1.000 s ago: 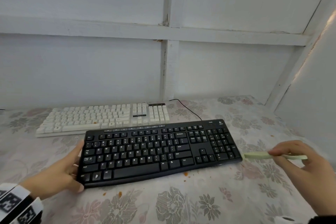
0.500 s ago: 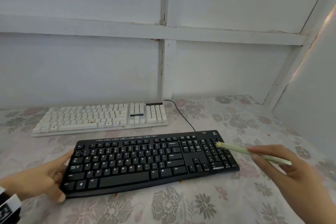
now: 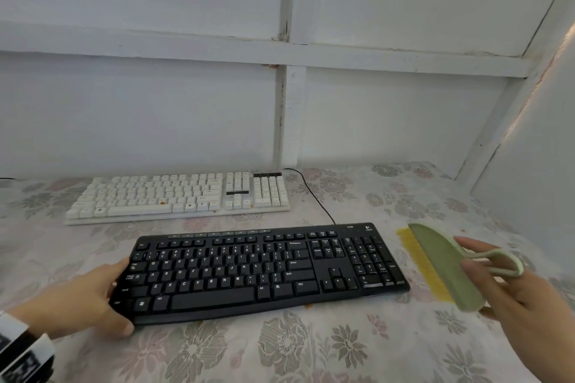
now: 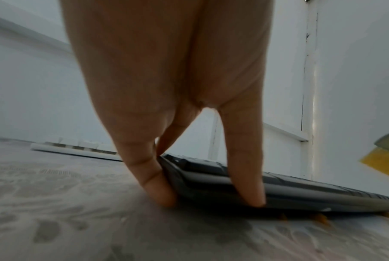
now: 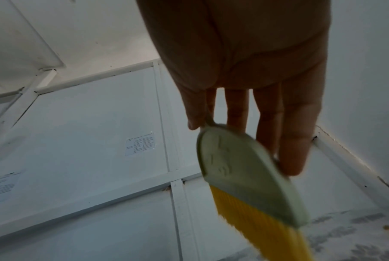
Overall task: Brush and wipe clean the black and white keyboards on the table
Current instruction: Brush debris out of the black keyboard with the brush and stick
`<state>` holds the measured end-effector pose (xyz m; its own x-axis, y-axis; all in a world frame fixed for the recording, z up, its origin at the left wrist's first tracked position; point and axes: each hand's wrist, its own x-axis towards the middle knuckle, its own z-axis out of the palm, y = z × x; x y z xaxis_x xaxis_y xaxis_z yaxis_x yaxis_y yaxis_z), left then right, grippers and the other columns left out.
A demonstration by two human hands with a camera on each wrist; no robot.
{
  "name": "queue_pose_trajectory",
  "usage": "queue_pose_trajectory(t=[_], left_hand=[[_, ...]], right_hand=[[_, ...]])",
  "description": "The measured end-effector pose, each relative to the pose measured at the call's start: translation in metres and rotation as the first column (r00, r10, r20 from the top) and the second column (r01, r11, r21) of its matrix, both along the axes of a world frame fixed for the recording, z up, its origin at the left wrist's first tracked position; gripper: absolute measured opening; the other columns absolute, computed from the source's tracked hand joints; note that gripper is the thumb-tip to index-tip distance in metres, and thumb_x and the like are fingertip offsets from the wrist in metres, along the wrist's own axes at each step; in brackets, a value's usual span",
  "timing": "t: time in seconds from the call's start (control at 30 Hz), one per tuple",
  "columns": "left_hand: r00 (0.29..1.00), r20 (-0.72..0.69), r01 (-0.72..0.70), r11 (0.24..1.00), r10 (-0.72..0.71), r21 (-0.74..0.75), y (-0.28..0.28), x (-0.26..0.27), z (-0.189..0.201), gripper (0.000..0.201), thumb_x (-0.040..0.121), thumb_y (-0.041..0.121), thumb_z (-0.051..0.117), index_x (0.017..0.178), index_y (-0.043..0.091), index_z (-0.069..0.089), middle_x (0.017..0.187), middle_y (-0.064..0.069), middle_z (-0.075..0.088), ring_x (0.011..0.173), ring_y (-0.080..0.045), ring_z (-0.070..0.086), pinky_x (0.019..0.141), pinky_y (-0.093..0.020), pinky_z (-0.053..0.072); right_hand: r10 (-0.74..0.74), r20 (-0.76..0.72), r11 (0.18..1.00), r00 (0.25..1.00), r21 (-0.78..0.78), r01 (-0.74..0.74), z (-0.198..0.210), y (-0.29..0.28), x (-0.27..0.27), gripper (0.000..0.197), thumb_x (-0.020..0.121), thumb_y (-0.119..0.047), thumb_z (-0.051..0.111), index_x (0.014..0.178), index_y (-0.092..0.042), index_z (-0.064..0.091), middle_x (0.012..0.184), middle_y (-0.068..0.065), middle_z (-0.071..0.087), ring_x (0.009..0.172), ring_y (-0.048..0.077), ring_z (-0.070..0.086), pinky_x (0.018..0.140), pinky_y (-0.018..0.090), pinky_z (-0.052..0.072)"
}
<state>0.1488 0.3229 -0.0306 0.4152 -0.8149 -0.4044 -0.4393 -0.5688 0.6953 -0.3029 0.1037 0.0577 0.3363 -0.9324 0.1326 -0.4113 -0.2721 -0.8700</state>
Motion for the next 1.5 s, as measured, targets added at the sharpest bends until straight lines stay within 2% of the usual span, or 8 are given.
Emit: queue_pose_trajectory(t=[0.17, 0.33, 0.67, 0.73, 0.93, 1.1, 1.27, 1.5], left_hand=[[0.992, 0.103, -0.069, 0.998, 0.07, -0.014, 0.004, -0.008, 0.001, 0.101, 0.022, 0.031, 0.083, 0.116, 0.041, 0.046, 0.108, 0.014, 0.064, 0.097, -0.009, 0.059, 0.077, -0.025, 0.043], [0.965, 0.234, -0.133, 0.99, 0.118, 0.051, 0.002, -0.016, -0.002, 0.095, 0.053, 0.007, 0.087, 0.135, 0.016, 0.041, 0.101, 0.012, 0.046, 0.095, -0.01, 0.049, 0.072, -0.018, 0.04], [0.917, 0.398, -0.093, 0.985, 0.029, 0.142, 0.009, -0.029, 0.002, 0.094, 0.076, 0.038, 0.073, 0.148, 0.016, 0.017, 0.147, 0.004, 0.027, 0.122, -0.008, 0.041, 0.103, -0.021, 0.032], [0.911, 0.412, -0.052, 0.995, 0.011, 0.09, 0.015, -0.028, 0.004, 0.089, 0.076, 0.043, 0.072, 0.146, 0.023, 0.022, 0.145, 0.008, 0.029, 0.118, -0.006, 0.041, 0.096, -0.02, 0.037], [0.95, 0.31, 0.005, 0.992, 0.035, -0.126, 0.039, -0.034, 0.027, 0.074, 0.027, 0.094, 0.05, 0.096, 0.089, 0.022, 0.114, 0.047, 0.039, 0.103, 0.016, 0.045, 0.07, -0.018, 0.045], [0.95, 0.301, 0.008, 0.959, 0.081, -0.283, 0.072, -0.03, 0.05, 0.071, 0.035, 0.087, 0.054, 0.099, 0.086, 0.024, 0.118, 0.051, 0.031, 0.103, 0.021, 0.044, 0.078, -0.023, 0.049], [0.95, 0.303, 0.019, 0.951, 0.079, -0.307, 0.121, -0.004, 0.071, 0.074, 0.037, 0.098, 0.043, 0.108, 0.079, 0.033, 0.12, 0.048, 0.039, 0.103, 0.02, 0.047, 0.081, -0.004, 0.043], [0.897, 0.42, -0.012, 0.958, 0.137, -0.287, 0.188, 0.066, 0.068, 0.075, 0.051, 0.094, 0.041, 0.122, 0.069, 0.033, 0.13, 0.04, 0.038, 0.115, 0.018, 0.04, 0.084, -0.033, 0.048]], right_hand=[[0.012, 0.081, 0.995, 0.997, 0.1, -0.02, 0.004, 0.002, -0.002, 0.087, 0.018, -0.099, 0.048, 0.092, -0.055, 0.062, 0.085, -0.007, 0.069, 0.079, 0.019, 0.068, 0.049, 0.033, 0.057], [0.039, 0.103, 0.989, 0.994, 0.136, -0.053, 0.005, -0.002, -0.003, 0.093, 0.015, -0.095, 0.057, 0.09, -0.04, 0.065, 0.082, -0.002, 0.068, 0.069, 0.017, 0.067, 0.048, 0.038, 0.057], [0.116, 0.249, 0.957, 0.962, 0.233, -0.175, 0.011, -0.007, -0.002, 0.092, 0.003, -0.07, 0.083, 0.081, -0.023, 0.067, 0.076, 0.011, 0.067, 0.061, 0.018, 0.066, 0.053, 0.051, 0.055], [0.139, 0.287, 0.953, 0.948, 0.221, -0.206, 0.014, -0.004, 0.004, 0.091, 0.003, -0.068, 0.084, 0.081, -0.022, 0.068, 0.074, 0.009, 0.067, 0.06, 0.018, 0.067, 0.053, 0.048, 0.056], [0.292, 0.301, 0.938, 0.908, 0.097, -0.334, 0.032, 0.016, 0.04, 0.074, 0.025, -0.06, 0.088, 0.085, -0.02, 0.074, 0.081, 0.009, 0.071, 0.068, 0.02, 0.07, 0.058, 0.04, 0.059], [0.471, 0.249, 0.878, 0.846, -0.034, -0.478, 0.046, 0.053, 0.102, 0.062, 0.042, -0.06, 0.084, 0.089, -0.021, 0.075, 0.087, 0.009, 0.073, 0.075, 0.022, 0.071, 0.066, 0.028, 0.059], [0.565, 0.204, 0.825, 0.799, -0.135, -0.549, 0.056, 0.094, 0.191, 0.019, 0.073, -0.014, 0.074, 0.087, -0.026, 0.072, 0.081, -0.003, 0.069, 0.077, 0.018, 0.067, 0.073, 0.035, 0.06], [0.711, 0.02, 0.675, 0.703, -0.303, -0.673, 0.057, 0.165, 0.331, 0.018, 0.08, -0.008, 0.073, 0.095, -0.017, 0.07, 0.084, -0.004, 0.064, 0.07, 0.015, 0.061, 0.068, 0.037, 0.059]])
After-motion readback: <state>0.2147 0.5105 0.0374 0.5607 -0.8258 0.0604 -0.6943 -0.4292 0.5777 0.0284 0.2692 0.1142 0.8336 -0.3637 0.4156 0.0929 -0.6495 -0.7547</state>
